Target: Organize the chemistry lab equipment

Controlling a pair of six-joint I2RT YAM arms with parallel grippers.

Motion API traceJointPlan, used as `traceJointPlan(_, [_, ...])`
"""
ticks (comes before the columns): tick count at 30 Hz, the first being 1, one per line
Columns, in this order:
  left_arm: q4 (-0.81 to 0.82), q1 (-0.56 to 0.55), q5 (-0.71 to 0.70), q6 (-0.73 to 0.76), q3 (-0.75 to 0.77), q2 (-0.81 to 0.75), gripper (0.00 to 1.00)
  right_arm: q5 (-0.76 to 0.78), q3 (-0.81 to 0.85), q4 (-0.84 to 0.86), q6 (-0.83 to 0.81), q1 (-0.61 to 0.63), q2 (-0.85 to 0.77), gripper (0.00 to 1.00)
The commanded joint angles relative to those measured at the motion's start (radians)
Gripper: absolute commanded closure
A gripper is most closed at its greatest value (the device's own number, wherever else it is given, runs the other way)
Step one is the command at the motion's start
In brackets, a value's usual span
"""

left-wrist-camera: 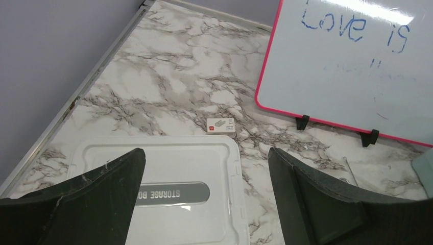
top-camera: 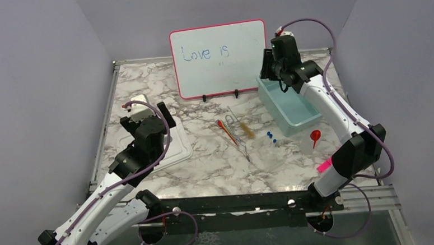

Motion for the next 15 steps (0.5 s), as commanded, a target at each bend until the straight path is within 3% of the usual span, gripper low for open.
traceJointPlan(1, [0.032,-0.001,0.042,0.010,-0.017,0.007,0.07,-0.033,0.009,-0.029,-0.028,-0.114,0.023,0.68])
traceJointPlan(9, [0.033,-0.002,0.093,-0.002,-0.019,0.072,0.06,-0.099,-0.043,0.014,-0.052,-0.279,0.128,0.68])
traceJointPlan(15, [0.050,-0.001,0.110,-0.004,-0.028,0.102,0.06,-0.116,-0.044,0.088,-0.064,-0.327,0.263,0.69])
